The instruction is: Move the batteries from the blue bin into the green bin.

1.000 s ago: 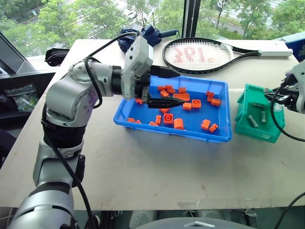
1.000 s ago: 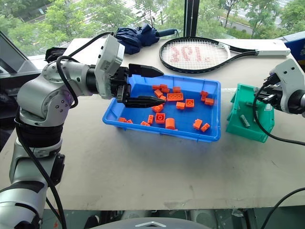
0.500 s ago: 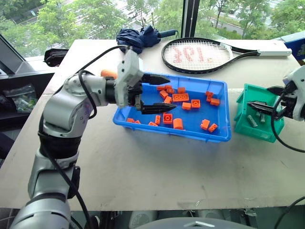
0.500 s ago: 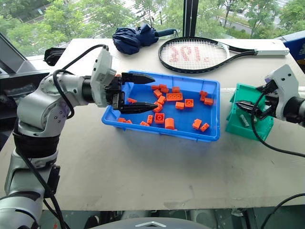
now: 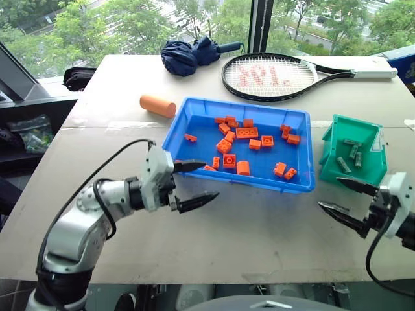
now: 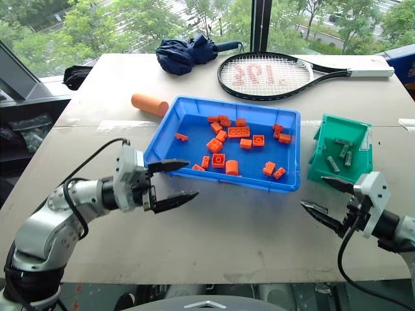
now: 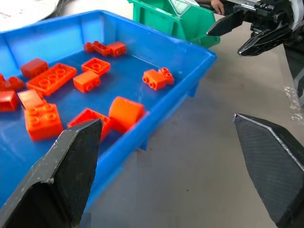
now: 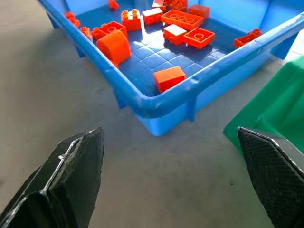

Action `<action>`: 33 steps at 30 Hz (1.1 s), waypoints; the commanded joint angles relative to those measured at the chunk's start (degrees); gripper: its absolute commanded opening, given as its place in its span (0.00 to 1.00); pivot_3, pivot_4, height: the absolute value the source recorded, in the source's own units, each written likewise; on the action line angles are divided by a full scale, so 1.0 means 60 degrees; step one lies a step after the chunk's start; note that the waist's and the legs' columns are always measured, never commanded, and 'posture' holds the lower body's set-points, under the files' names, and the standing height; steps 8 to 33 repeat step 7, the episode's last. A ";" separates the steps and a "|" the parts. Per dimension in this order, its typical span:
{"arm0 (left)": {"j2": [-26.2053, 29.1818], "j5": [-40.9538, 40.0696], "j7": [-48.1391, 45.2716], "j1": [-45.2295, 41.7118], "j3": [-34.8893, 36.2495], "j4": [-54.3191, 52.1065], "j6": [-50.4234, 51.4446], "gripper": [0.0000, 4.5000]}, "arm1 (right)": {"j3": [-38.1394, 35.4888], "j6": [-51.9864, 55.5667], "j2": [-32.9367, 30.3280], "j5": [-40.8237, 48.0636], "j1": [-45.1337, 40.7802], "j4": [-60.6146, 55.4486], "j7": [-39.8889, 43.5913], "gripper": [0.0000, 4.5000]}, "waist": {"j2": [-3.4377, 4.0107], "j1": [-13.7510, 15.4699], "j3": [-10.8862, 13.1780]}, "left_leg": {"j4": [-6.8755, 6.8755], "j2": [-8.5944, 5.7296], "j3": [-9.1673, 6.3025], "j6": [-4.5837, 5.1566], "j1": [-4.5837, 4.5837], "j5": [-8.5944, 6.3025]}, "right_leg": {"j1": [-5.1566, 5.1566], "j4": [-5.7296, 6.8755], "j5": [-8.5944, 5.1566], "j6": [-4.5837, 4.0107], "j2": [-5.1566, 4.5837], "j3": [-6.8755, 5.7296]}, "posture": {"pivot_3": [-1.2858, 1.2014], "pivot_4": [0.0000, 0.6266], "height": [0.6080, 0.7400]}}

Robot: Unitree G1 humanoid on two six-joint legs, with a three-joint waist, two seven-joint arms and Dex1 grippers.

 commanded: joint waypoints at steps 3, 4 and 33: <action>-0.0013 0.0820 -0.0164 0.1655 0.0244 -0.0111 -0.1734 1.00 | 0.0166 -0.1946 0.0163 -0.0433 0.0642 0.1024 0.0749 0.99 | 0.0004 -0.0001 -0.0004 | -0.0013 0.0005 -0.0001 0.0002 0.0048 -0.0002 | 0.0051 -0.0029 -0.0020 -0.0033 0.0002 0.0005 | 0.52 0.24 1.00; -0.0067 0.0925 -0.0220 0.1886 0.0200 0.0090 -0.2016 1.00 | 0.0319 -0.2236 0.0141 -0.0629 0.0661 0.1318 0.0809 0.99 | 0.0006 0.0002 -0.0010 | -0.0012 0.0005 0.0003 0.0002 0.0049 -0.0002 | 0.0051 -0.0032 -0.0020 -0.0034 0.0003 0.0003 | 0.52 0.24 1.00; -0.0424 0.0945 -0.0152 0.2050 0.0045 0.0620 -0.2532 1.00 | 0.0593 -0.2857 0.0255 -0.0770 0.0641 0.1943 0.0889 0.99 | 0.0014 0.0019 -0.0014 | -0.0012 0.0005 0.0013 0.0002 0.0051 -0.0002 | 0.0051 -0.0036 -0.0021 -0.0035 0.0002 0.0000 | 0.52 0.24 1.00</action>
